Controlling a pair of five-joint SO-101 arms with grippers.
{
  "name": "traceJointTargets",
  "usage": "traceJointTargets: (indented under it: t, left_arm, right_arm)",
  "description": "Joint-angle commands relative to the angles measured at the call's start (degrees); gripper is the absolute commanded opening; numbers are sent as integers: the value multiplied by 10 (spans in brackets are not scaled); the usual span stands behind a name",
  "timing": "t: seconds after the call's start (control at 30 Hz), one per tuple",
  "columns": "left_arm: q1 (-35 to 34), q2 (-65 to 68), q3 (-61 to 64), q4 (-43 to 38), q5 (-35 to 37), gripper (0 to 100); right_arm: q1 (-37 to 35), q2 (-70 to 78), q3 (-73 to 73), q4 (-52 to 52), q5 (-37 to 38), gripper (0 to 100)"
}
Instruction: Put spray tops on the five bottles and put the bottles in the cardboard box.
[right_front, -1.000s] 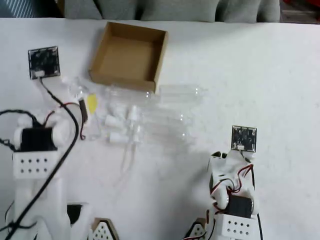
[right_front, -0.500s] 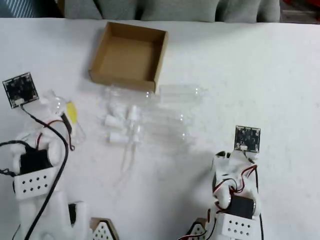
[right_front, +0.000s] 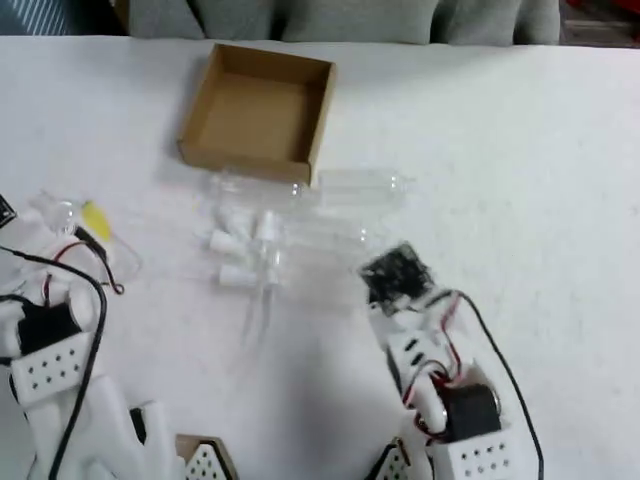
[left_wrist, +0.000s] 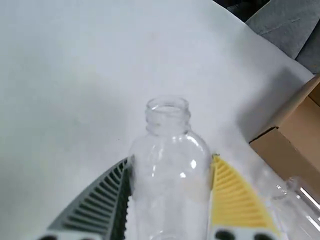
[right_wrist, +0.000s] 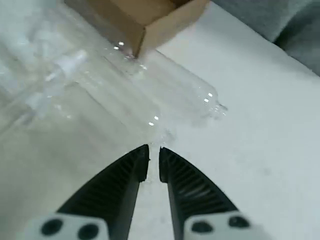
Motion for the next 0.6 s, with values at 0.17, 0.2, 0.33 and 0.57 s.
traceJointTargets:
  t: [0.17,0.2,0.33,0.57]
  left_arm:
    - [-6,206,-141,9,8,110]
    - [-6,219,-148,9,8,110]
    - [-6,245,-162,8,8,110]
    - [-6,244,-161,8,6,110]
  right_arm:
    - [-192,444,-310,7,-202,21]
    - [-208,485,-326,4,-221,21]
    - [-246,632,-375,-28,-244,22]
    - [-295,818,-469,-79,-160,83]
